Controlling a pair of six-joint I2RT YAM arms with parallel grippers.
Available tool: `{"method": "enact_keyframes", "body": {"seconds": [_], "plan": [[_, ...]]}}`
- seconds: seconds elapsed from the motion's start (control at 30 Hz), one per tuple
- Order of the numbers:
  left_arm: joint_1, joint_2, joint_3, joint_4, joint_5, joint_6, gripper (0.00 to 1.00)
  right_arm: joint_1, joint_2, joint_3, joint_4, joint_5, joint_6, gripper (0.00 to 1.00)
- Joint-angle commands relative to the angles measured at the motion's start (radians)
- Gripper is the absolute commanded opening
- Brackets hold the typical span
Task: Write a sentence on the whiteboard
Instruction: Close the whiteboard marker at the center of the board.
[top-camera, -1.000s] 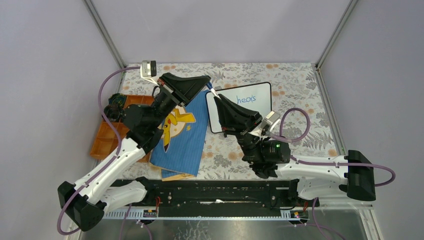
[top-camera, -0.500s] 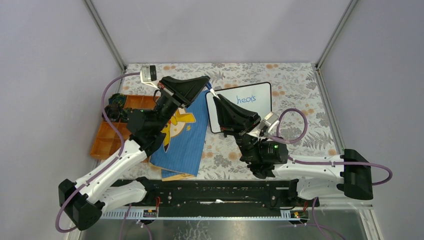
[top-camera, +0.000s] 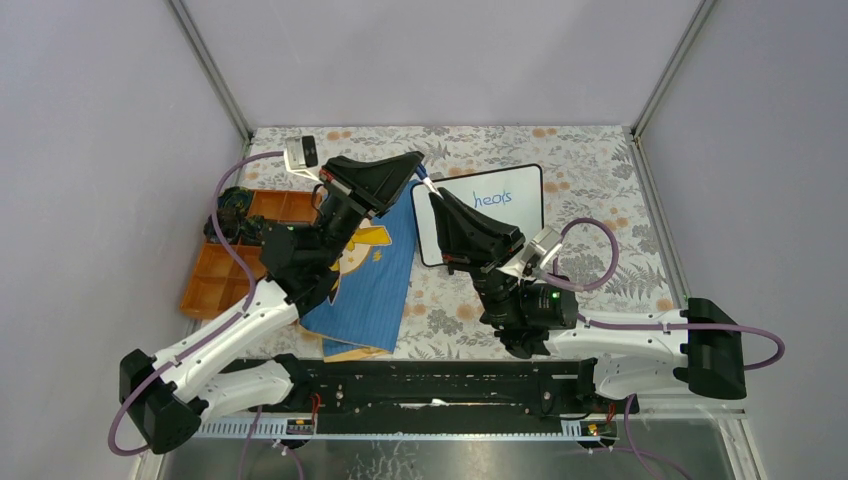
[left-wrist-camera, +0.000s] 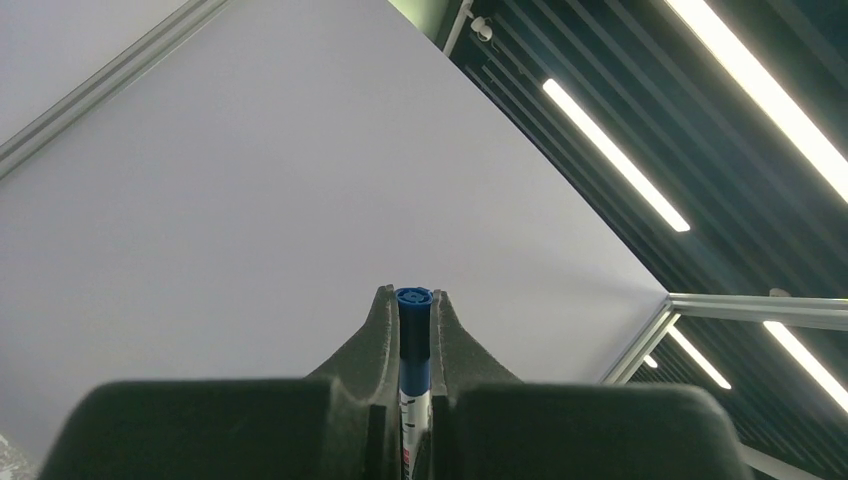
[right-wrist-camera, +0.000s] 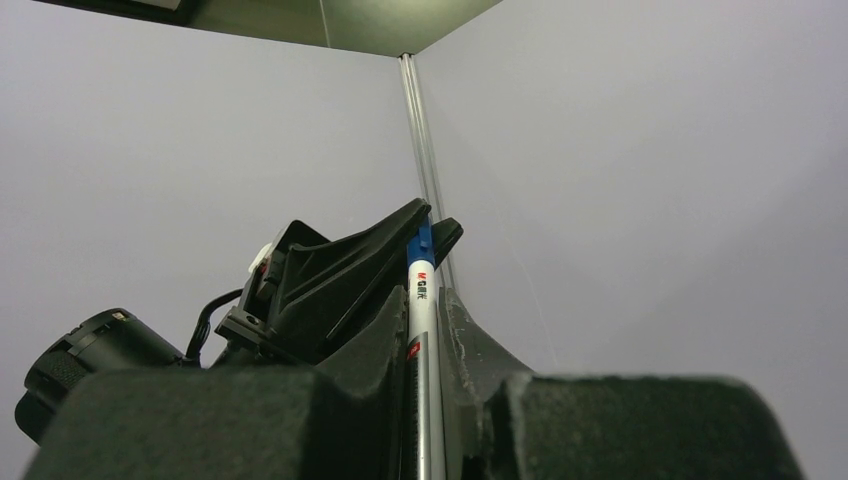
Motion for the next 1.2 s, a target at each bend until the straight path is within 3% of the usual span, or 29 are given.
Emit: {"method": "enact_keyframes", "body": {"seconds": [0.0, 0.2, 0.23, 0.47, 0.53, 0.63, 0.83, 1.03, 1.17], "plan": [[-0.082, 0.031, -0.043, -0.073, 0.215, 0.034, 0.00, -0.013, 0.017, 0.078, 0.005, 0.022, -0.025, 0.00], [-0.082, -0.010, -0.022, -0.172, 0.148, 0.086, 0.00, -0.013, -0.002, 0.060, -0.009, 0.011, -0.030, 0.00], [-0.082, -0.016, -0.014, -0.199, 0.132, 0.094, 0.04, -0.013, -0.007, 0.056, -0.019, 0.010, -0.031, 0.00], [-0.081, -0.041, 0.011, -0.240, 0.078, 0.129, 0.64, -0.013, -0.034, 0.030, -0.051, 0.000, -0.023, 0.00], [-0.080, -0.047, 0.030, -0.267, 0.064, 0.150, 0.76, -0.013, -0.044, 0.026, -0.066, -0.002, -0.014, 0.00], [-0.080, -0.060, 0.041, -0.286, 0.046, 0.174, 0.85, -0.013, -0.063, 0.021, -0.093, -0.011, -0.002, 0.00], [-0.069, -0.109, 0.025, -0.313, -0.030, 0.200, 0.84, -0.013, -0.104, -0.005, -0.148, -0.032, 0.045, 0.00], [-0.040, -0.126, 0.015, -0.278, -0.004, 0.196, 0.58, -0.013, -0.135, -0.027, -0.184, -0.045, 0.090, 0.00], [-0.038, -0.113, 0.020, -0.264, 0.028, 0.192, 0.55, -0.013, -0.135, -0.028, -0.191, -0.048, 0.096, 0.00]]}}
